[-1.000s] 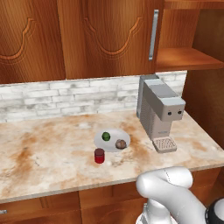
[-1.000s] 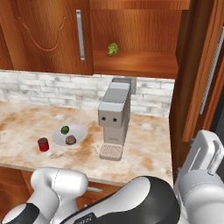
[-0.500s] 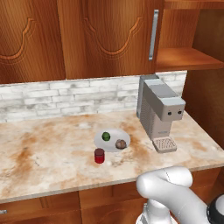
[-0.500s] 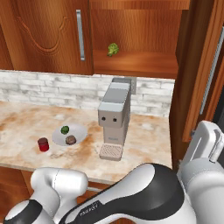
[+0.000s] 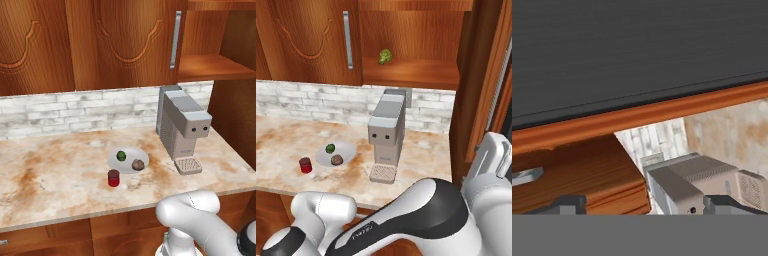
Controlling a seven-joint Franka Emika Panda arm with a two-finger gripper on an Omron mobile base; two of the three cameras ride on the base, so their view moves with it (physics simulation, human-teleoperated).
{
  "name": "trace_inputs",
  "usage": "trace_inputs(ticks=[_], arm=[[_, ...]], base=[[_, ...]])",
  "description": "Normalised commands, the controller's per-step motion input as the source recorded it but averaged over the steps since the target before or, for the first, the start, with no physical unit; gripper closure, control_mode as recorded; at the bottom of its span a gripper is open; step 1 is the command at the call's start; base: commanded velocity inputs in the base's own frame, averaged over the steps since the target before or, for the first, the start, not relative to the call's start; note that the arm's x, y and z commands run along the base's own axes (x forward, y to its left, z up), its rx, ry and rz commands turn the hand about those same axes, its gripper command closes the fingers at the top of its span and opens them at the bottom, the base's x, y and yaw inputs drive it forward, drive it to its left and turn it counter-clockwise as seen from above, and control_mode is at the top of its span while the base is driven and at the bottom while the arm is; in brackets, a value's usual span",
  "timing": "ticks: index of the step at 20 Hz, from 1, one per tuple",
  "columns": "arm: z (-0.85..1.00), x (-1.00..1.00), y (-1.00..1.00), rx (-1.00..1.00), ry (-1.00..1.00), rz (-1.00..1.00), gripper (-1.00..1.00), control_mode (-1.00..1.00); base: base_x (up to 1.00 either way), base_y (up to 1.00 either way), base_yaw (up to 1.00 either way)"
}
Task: Pick the avocado and bread from the counter and place them on the plate. Then pick the jam from the cabinet and place it next to the plate. Lastly close the cabinet door.
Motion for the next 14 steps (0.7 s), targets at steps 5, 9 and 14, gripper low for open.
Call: trace_inputs(ticks=[5,9,14], arm=[[0.00,0.22,0.02,-0.02,-0.01,0.00,-1.00,-1.00],[0.00,0.25,0.60,-0.15,-0.02,0.00,-1.00,-1.00],[0.01,0.63,0.72,-0.15,0.00,0.00,-1.00,-1.00]], base=[[0.00,0.00,0.00],[0.00,0.00,0.00],[0.00,0.00,0.00]])
